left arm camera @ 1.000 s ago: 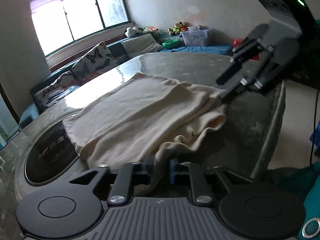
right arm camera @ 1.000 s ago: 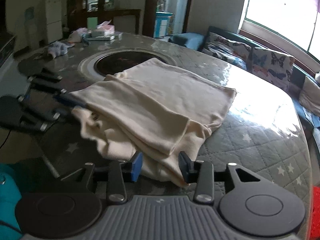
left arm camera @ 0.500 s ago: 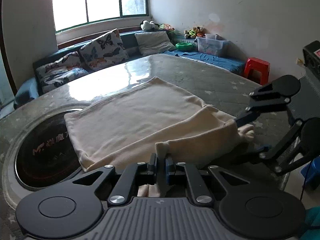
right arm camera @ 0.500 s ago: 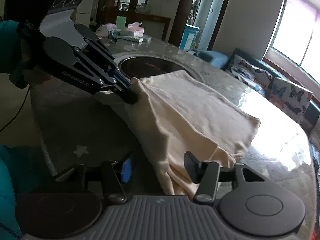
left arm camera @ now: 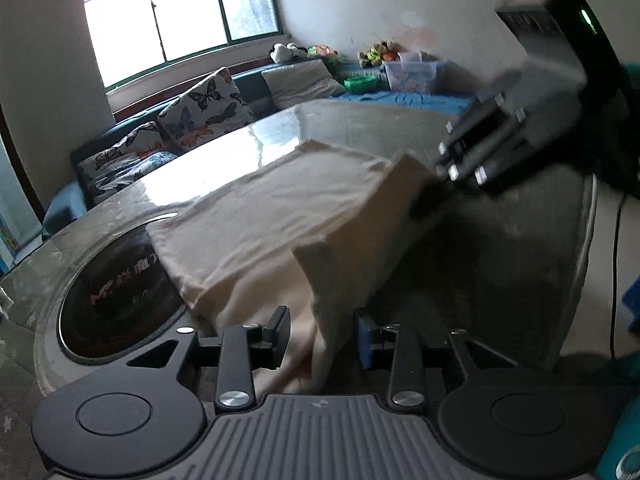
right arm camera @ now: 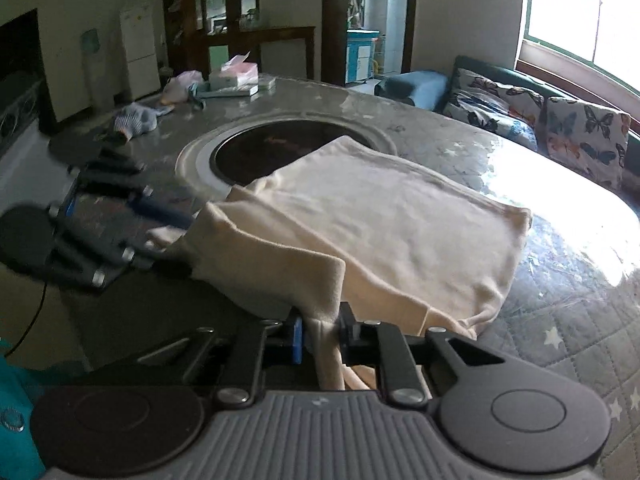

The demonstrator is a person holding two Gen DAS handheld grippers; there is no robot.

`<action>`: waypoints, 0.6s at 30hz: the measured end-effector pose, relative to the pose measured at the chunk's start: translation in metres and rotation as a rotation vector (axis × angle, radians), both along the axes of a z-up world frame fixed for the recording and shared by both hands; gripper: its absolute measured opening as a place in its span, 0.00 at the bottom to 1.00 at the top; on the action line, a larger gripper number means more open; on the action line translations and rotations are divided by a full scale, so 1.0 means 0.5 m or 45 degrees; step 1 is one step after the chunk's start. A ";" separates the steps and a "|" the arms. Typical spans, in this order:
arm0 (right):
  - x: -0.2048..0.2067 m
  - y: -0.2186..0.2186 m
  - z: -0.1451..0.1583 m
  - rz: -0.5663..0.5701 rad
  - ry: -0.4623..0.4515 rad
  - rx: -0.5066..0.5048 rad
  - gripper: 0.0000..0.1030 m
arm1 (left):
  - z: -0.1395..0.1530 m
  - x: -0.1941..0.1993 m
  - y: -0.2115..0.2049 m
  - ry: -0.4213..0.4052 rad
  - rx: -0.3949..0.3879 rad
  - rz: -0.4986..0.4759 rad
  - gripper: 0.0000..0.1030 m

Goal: Fold clothes

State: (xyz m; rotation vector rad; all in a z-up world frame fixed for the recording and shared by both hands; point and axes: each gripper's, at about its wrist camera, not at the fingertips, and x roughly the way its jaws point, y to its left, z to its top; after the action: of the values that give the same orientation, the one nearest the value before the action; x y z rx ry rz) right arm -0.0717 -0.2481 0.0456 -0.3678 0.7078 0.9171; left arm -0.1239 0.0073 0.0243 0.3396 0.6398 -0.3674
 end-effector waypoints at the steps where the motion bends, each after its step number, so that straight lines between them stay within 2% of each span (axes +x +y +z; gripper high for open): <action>1: 0.004 0.001 0.002 -0.007 -0.001 0.004 0.14 | -0.005 -0.002 0.000 -0.006 0.022 0.000 0.36; 4: 0.008 0.004 0.004 -0.026 -0.007 0.015 0.13 | -0.015 -0.001 0.003 -0.018 0.077 0.005 0.33; 6: 0.005 0.001 0.005 -0.040 -0.011 0.030 0.11 | -0.016 -0.002 0.009 -0.032 0.082 0.011 0.20; 9: -0.007 0.000 0.003 -0.057 -0.029 0.050 0.08 | -0.011 -0.009 0.017 -0.057 0.068 0.039 0.11; 18: -0.082 -0.037 0.038 -0.021 -0.082 0.128 0.07 | 0.042 -0.093 0.021 -0.111 -0.024 0.051 0.09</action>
State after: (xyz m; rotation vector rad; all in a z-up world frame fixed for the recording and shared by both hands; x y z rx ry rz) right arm -0.1127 -0.2665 0.0644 -0.3010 0.6027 0.9175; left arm -0.1703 0.0176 0.0454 0.3224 0.5568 -0.3187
